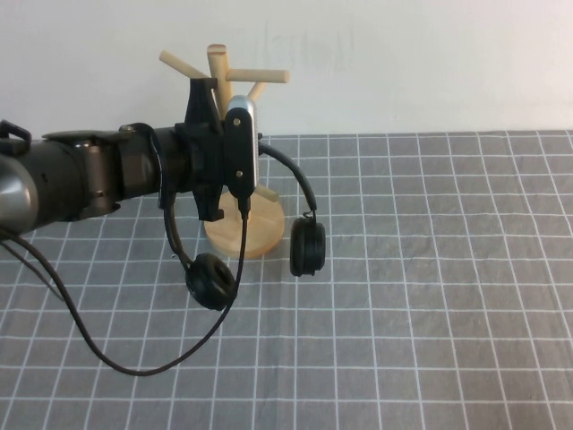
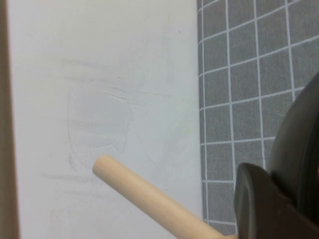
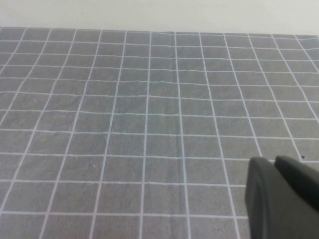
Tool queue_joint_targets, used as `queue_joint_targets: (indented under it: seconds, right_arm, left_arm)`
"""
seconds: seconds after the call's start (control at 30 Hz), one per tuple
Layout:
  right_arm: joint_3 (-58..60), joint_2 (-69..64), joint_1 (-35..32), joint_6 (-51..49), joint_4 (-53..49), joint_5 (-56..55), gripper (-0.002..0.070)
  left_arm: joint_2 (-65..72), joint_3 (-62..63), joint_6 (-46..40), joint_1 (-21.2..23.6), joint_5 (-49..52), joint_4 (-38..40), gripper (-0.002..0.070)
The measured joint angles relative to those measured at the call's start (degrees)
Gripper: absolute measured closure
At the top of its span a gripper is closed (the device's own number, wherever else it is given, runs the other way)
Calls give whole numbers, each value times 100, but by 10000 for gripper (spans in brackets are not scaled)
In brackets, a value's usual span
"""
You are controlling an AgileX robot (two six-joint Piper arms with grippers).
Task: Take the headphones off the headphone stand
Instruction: Pick up the headphones from the headphone stand
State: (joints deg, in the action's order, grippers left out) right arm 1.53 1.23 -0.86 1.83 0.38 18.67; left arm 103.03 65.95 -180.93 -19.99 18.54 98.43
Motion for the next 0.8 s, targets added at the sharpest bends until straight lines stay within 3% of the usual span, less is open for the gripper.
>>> queue_joint_targets:
  seconds: [0.8]
  right_arm:
    - [0, 0, 0, 0, -38, 0, 685]
  left_arm:
    - [-900, -56, 117, -103, 59, -63, 608]
